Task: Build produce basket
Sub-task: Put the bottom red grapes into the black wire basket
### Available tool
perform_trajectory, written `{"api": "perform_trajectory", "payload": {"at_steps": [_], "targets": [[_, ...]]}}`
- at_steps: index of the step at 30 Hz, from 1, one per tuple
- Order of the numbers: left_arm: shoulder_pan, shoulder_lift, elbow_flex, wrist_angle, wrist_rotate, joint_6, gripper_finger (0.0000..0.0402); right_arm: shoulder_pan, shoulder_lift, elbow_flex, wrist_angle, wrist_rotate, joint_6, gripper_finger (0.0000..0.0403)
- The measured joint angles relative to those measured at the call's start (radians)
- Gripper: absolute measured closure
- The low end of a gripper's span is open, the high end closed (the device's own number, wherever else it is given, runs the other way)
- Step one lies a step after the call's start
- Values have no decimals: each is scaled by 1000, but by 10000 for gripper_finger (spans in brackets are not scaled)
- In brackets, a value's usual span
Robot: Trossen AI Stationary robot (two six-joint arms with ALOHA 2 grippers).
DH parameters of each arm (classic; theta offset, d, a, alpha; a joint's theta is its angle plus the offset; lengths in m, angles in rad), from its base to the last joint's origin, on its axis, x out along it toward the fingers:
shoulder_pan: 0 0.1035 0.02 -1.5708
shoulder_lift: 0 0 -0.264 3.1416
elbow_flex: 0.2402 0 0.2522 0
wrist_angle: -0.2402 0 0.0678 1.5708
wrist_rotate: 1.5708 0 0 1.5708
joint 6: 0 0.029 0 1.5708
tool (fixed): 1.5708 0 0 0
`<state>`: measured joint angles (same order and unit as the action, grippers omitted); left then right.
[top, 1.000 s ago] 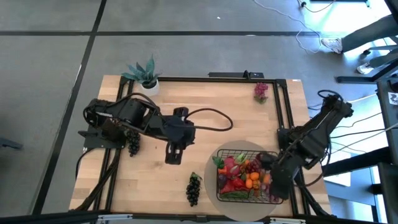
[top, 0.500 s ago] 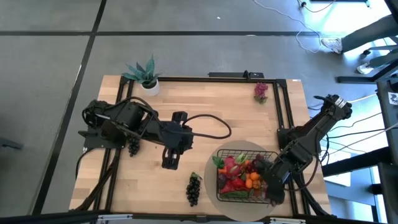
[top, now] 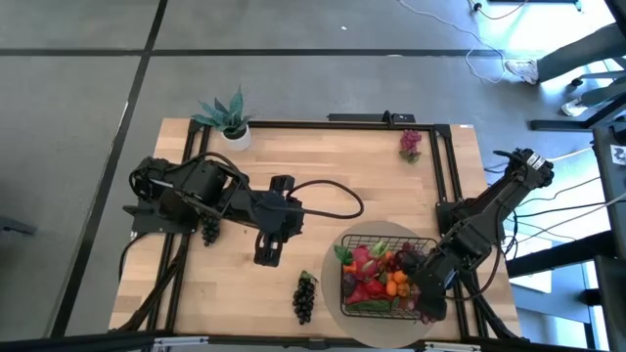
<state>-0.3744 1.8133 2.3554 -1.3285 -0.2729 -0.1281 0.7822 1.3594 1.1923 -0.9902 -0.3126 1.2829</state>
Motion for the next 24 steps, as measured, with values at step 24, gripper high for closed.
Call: {"api": "perform_trajectory", "payload": {"at_steps": [24], "targets": [[0, 0, 0, -20, 0, 0, 332, 0, 6, 0, 0, 15, 2, 402]]}}
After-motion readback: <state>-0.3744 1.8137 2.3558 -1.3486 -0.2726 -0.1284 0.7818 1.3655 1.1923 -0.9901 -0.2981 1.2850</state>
